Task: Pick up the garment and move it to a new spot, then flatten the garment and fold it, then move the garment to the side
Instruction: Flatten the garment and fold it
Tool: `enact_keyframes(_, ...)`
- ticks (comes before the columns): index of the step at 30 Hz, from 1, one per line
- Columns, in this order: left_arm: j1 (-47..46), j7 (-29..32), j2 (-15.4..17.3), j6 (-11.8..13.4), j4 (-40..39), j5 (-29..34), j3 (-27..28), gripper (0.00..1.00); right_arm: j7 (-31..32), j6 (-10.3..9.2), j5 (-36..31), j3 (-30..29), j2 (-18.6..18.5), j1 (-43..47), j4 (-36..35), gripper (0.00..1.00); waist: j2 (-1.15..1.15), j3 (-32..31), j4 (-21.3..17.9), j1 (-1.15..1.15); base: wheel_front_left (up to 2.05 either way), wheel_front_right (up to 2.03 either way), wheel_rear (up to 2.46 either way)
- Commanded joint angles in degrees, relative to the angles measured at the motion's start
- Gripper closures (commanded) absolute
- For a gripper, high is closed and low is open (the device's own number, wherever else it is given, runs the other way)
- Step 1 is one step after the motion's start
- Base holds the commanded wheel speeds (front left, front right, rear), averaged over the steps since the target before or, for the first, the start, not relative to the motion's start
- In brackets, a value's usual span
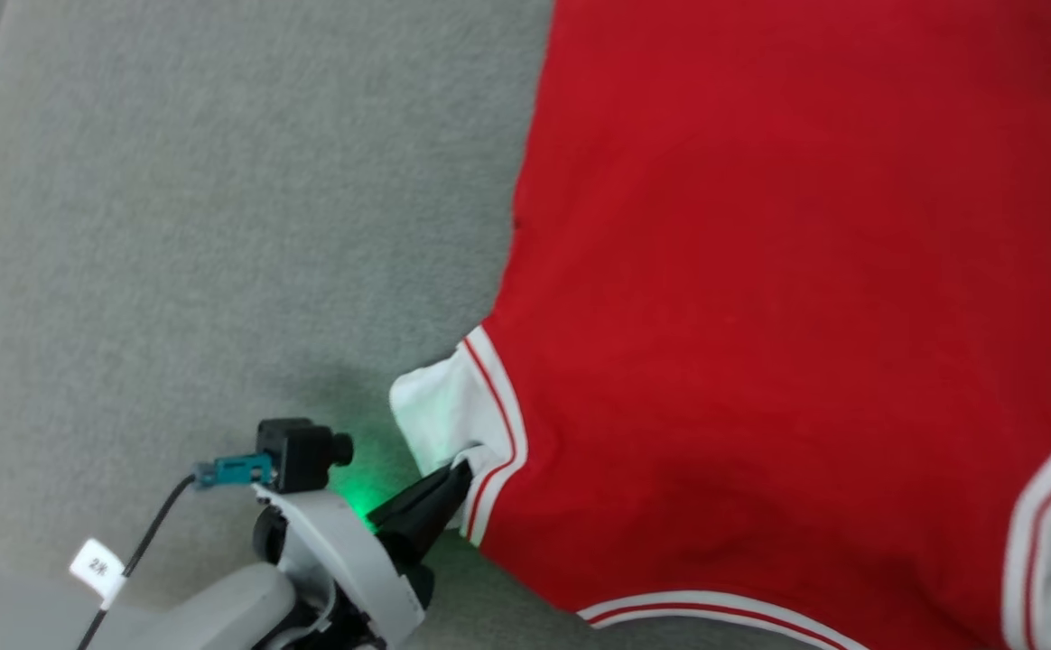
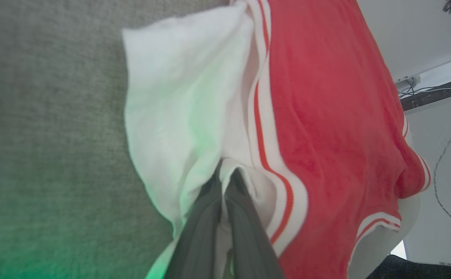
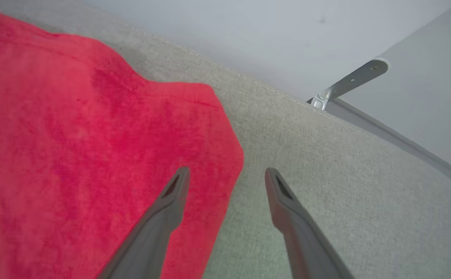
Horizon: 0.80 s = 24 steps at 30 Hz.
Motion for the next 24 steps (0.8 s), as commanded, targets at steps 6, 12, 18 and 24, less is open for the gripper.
enact_keyframes(6,-0.4,0.3,-1.0,0.7,5.2,0.3,-0.5,1.00,-1.9,-0.07,-5.6,-1.3,0.1,-4.8,11.4,0.00,0.00,5.6,5.5,0.00,0.00,0.00,0.00)
enact_keyframes(12,-0.6,0.3,-0.8,0.3,6.5,0.1,-0.5,1.00,-0.4,0.06,-6.7,-0.4,2.1,-3.6,18.7,0.00,0.00,6.1,4.7,0.00,0.00,0.00,0.00)
enact_keyframes(18,-1.3,0.4,-1.1,-0.1,7.1,-0.1,-0.3,1.00,-2.0,0.17,-4.1,1.9,2.3,-3.8,20.9,1.00,0.00,6.0,3.8,0.00,0.00,0.00,0.00)
enact_keyframes(24,-1.2,-1.7,-1.6,-0.7,7.5,0.3,0.9,1.00,-6.0,0.05,-1.8,2.8,1.6,-3.1,22.1,1.00,0.00,3.9,2.7,0.00,0.00,0.00,0.00)
